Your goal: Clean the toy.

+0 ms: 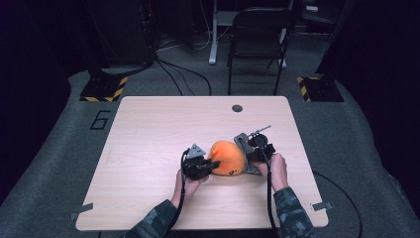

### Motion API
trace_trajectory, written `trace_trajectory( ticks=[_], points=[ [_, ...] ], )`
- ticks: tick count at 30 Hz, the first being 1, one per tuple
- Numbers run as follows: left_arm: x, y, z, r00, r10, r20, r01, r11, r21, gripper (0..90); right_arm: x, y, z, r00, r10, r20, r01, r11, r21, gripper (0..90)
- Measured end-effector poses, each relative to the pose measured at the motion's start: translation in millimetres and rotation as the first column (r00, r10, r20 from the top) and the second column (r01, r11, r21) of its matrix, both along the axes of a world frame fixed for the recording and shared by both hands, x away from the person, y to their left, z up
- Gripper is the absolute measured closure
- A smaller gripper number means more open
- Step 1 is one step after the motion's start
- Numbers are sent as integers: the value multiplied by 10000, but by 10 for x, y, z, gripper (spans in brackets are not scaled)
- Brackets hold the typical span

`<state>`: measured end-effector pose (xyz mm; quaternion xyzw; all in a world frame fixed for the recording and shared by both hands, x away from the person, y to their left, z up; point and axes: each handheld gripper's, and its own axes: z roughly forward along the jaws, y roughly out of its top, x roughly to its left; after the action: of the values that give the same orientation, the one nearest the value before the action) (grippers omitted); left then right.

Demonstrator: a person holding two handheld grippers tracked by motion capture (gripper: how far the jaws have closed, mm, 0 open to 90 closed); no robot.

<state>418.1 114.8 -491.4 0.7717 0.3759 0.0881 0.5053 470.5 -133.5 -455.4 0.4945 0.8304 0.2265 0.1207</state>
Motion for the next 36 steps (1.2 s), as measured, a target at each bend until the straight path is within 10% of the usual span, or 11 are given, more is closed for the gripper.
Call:
trace_trajectory(
  ticks=[13,21,27,30,36],
  points=[
    [-3,8,3,10000,23,-54,-23,9999,-139,764,79,-40,-166,9990,-78,-439,58,9990,-451,754],
    [3,18,9,10000,73,-56,-74,9998,-211,763,-125,-44,434,9955,154,938,-189,9991,374,753],
    [-14,3,17,10000,9,-13,-9,10000,-96,759,-406,259,802,9707,1367,1977,-1655,9765,1377,752],
    [-14,1,21,10000,-33,63,33,10000,0,758,-469,493,752,9588,2006,2011,-2248,9687,1053,750],
    [19,19,-3,10000,0,-70,1,10000,82,753,-398,618,518,9616,2098,1767,-2161,9762,168,754]
  ],
)
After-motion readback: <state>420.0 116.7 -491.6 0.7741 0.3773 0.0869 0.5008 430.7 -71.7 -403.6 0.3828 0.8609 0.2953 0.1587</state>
